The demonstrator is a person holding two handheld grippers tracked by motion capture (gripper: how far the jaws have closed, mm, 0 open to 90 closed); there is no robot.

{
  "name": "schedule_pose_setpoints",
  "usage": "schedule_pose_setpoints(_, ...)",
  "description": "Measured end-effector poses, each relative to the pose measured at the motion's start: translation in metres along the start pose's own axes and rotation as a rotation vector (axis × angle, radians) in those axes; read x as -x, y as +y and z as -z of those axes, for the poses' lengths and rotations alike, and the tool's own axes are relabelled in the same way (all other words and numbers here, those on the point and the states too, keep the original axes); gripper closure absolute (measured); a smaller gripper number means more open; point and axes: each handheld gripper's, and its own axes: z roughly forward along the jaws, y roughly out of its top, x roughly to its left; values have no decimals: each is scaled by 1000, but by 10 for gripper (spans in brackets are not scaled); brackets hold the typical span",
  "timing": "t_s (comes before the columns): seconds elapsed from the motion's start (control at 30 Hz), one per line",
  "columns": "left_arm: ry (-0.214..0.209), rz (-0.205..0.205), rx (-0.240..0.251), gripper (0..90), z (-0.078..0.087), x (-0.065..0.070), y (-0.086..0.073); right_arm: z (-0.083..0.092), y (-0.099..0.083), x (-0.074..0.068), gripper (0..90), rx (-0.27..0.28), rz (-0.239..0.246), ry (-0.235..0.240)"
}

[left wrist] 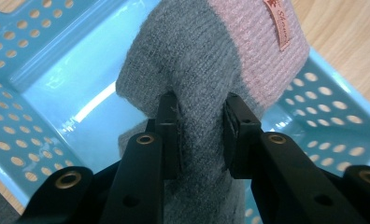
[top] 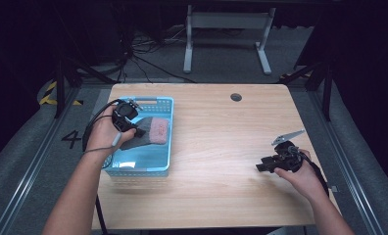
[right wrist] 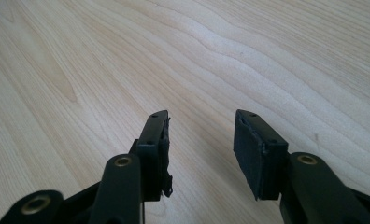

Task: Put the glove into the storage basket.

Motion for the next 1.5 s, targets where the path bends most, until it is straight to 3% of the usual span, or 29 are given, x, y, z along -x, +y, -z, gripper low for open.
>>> schedule_pose_setpoints(0.1,-16,10,1,714,-8,-4,-3,1,-2,0,564,3,-7,-6)
schedule_pose_setpoints(0.33,-10,12,-38,714,-29,-10,-7,2,-3,-1,562,4,-4,-6)
schedule_pose_setpoints(0.63,-18,12,-83,711,-46,-13,-11,-1,0,-3,557,-3,6,-1)
schedule_pose_setpoints(0.8,-33,25,-84,708,-53,-17,-15,-2,2,-4,555,-4,13,5)
schedule_pose_setpoints(1.0,-17,19,-110,696,-61,-20,-15,-3,3,-5,553,-6,18,10)
schedule_pose_setpoints(1.17,-16,38,-125,683,-70,-23,-17,-1,3,-6,551,1,22,7)
schedule_pose_setpoints(1.37,-2,52,-113,616,-72,-23,-20,-1,5,-6,550,3,27,9)
schedule_pose_setpoints(1.5,30,56,-74,558,-65,-20,-20,-2,9,-7,548,7,39,14)
